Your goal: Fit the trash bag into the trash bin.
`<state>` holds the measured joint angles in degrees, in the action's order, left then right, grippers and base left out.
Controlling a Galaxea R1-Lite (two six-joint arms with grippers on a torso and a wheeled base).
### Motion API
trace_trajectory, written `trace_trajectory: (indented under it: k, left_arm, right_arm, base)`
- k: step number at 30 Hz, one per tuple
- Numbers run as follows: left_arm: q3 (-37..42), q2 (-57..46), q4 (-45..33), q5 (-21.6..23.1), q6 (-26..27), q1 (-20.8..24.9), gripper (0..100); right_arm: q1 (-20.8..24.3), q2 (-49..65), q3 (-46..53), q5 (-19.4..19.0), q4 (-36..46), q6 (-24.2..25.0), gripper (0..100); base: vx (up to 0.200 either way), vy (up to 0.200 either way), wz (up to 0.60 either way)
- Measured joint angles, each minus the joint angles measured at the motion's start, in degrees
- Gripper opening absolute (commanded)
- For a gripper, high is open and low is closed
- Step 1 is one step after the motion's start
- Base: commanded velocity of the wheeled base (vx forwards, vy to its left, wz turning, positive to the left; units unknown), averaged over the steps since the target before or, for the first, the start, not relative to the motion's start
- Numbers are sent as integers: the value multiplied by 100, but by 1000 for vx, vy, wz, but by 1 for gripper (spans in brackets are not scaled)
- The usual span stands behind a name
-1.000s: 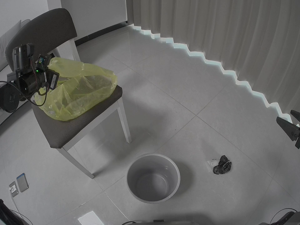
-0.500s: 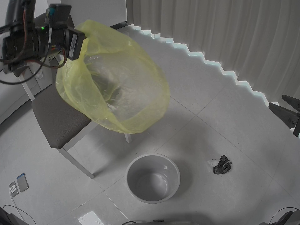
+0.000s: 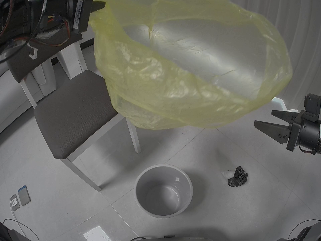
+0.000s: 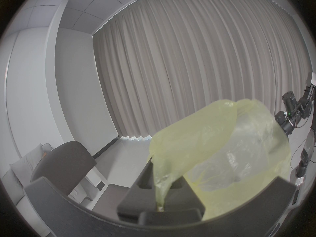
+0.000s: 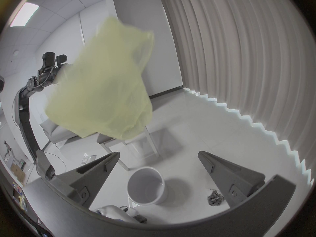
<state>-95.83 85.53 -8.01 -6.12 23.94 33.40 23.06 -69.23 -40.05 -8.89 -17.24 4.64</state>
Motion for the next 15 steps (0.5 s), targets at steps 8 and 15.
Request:
trace_trajectory:
  k: [8, 15]
  left_arm:
    - [-150, 90, 16, -17, -79, 77, 0]
    - [-257, 217, 21, -146, -208, 33, 0]
  right_arm:
    - [499, -17, -46, 451, -340, 96, 100]
    - [568, 512, -2, 523, 394, 77, 100]
  base:
    - [0, 0, 0]
    - [0, 0, 0]
